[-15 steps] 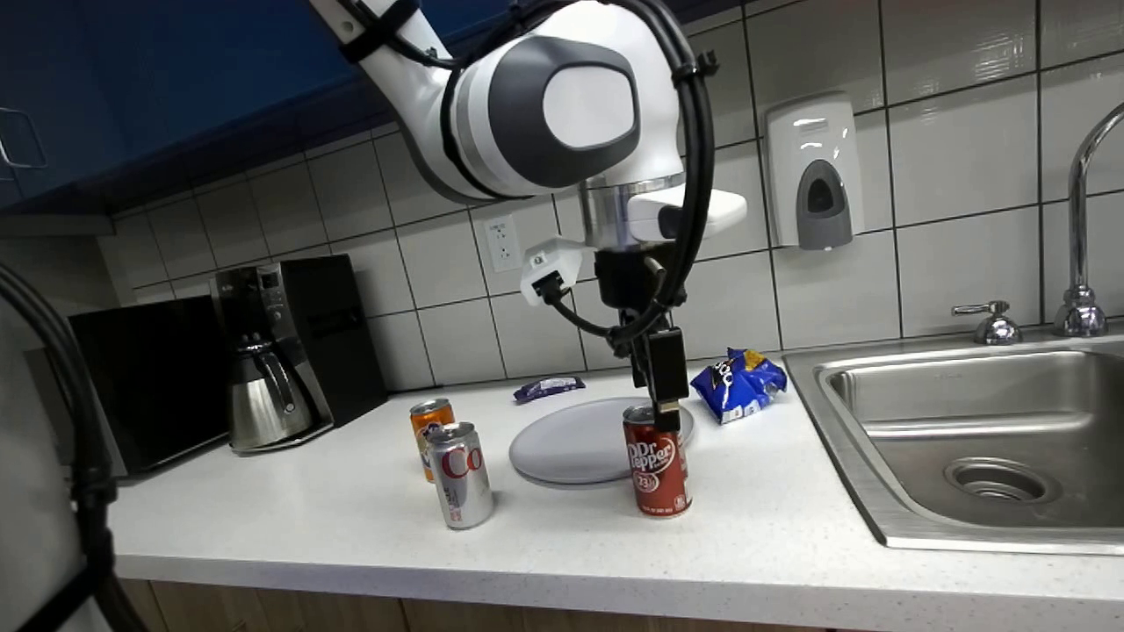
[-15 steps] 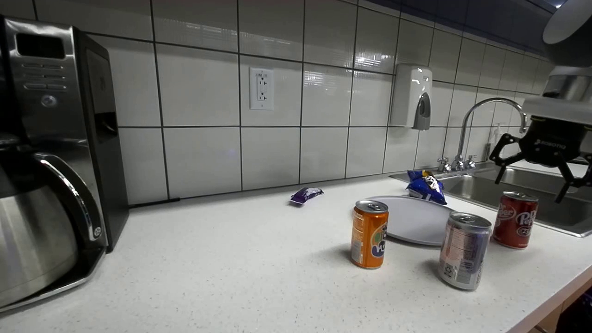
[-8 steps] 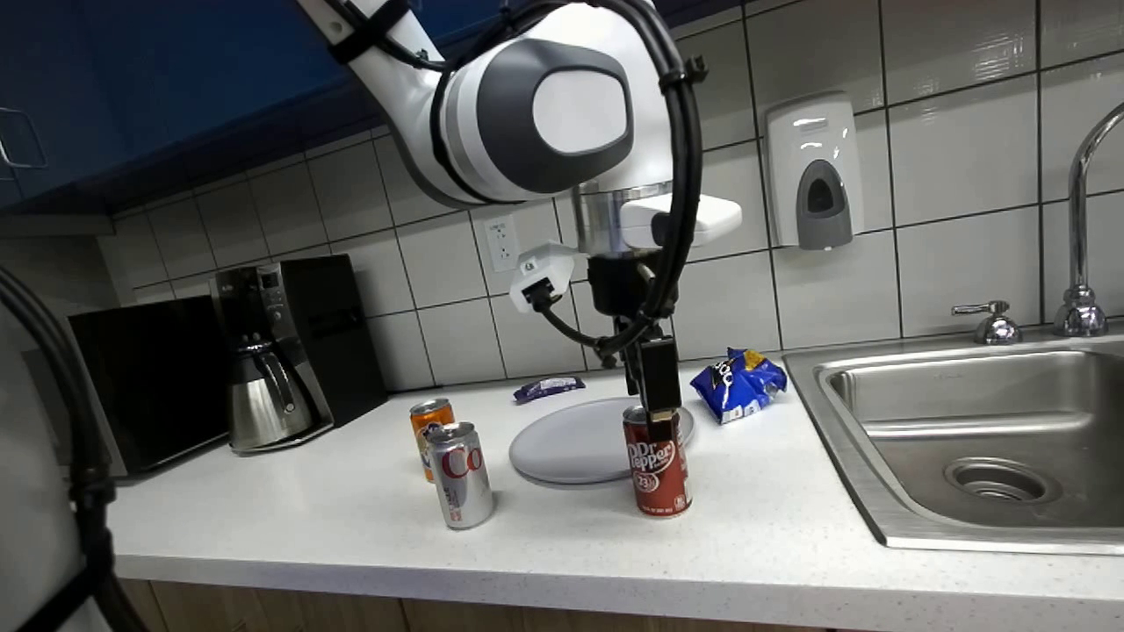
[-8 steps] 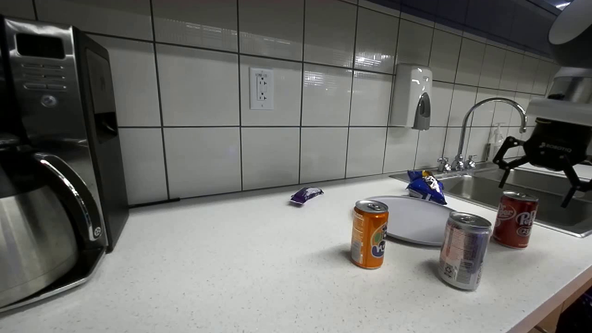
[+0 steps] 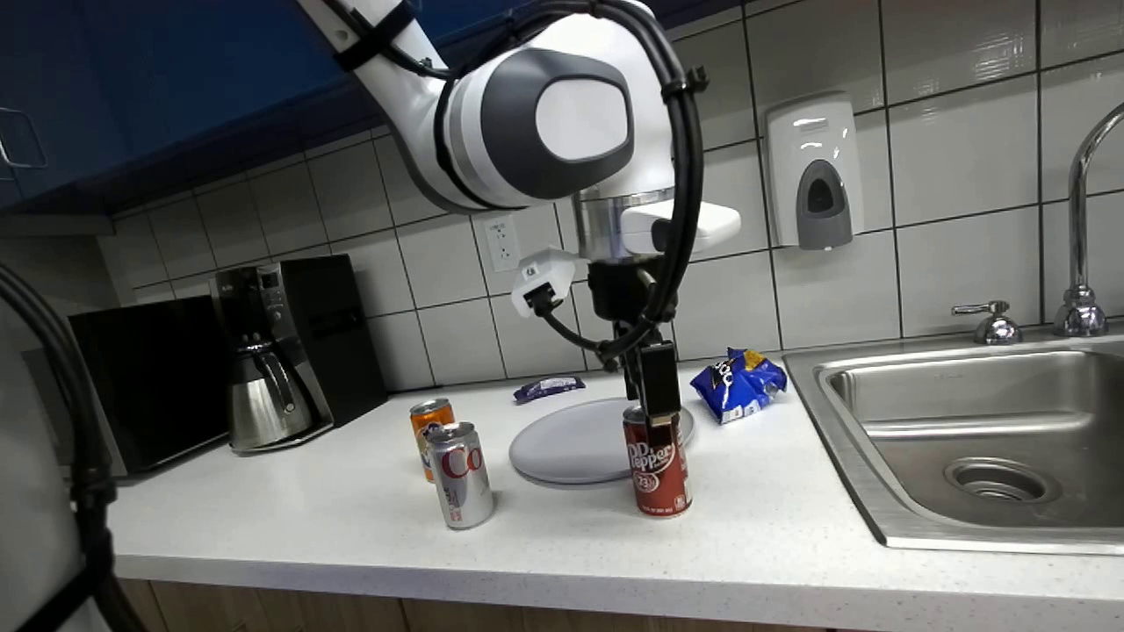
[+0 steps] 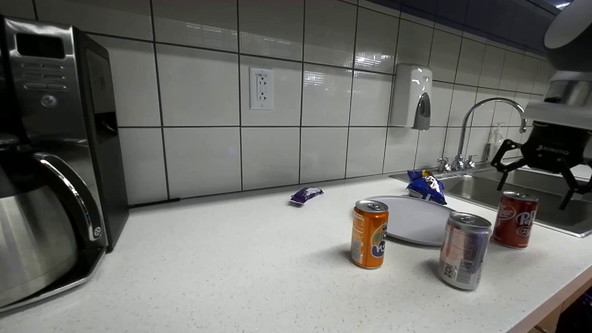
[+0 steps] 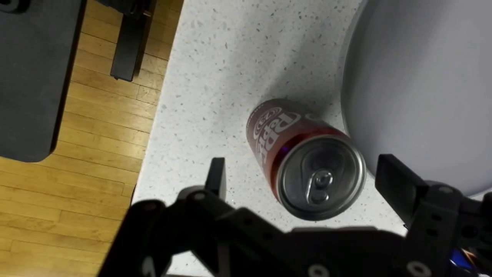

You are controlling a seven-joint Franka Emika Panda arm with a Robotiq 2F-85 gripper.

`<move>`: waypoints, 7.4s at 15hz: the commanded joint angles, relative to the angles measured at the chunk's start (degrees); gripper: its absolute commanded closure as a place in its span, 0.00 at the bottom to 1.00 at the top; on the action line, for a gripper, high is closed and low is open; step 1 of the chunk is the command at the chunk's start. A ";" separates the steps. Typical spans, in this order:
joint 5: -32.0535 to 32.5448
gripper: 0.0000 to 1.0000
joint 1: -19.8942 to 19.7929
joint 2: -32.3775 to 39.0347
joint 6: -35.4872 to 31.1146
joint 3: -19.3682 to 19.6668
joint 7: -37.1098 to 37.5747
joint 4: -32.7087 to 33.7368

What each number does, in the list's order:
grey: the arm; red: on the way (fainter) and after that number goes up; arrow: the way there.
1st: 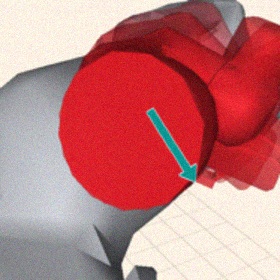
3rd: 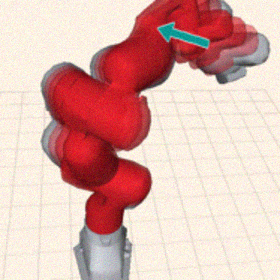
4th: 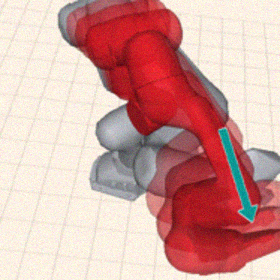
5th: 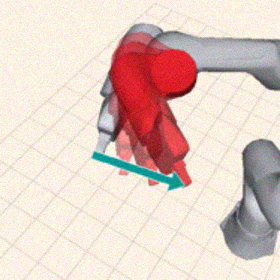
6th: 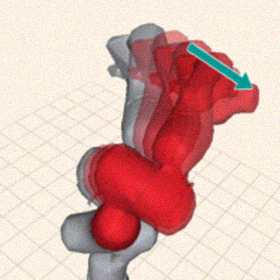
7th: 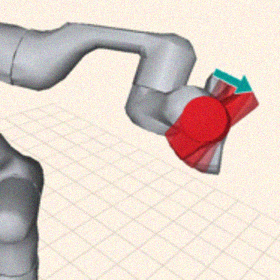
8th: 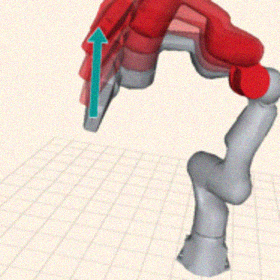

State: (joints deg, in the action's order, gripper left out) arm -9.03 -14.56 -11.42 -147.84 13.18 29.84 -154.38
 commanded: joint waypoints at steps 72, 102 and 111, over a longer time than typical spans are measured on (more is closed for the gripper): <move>-0.24 0.00 6.96 16.73 3.68 -3.60 -7.81 22.58; 4.45 0.00 16.06 17.71 7.89 -12.49 -11.64 30.59; 3.39 0.00 19.46 22.83 9.72 -15.41 -14.90 37.00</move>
State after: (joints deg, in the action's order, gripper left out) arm -5.92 4.50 9.27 -141.15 -1.08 16.27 -121.10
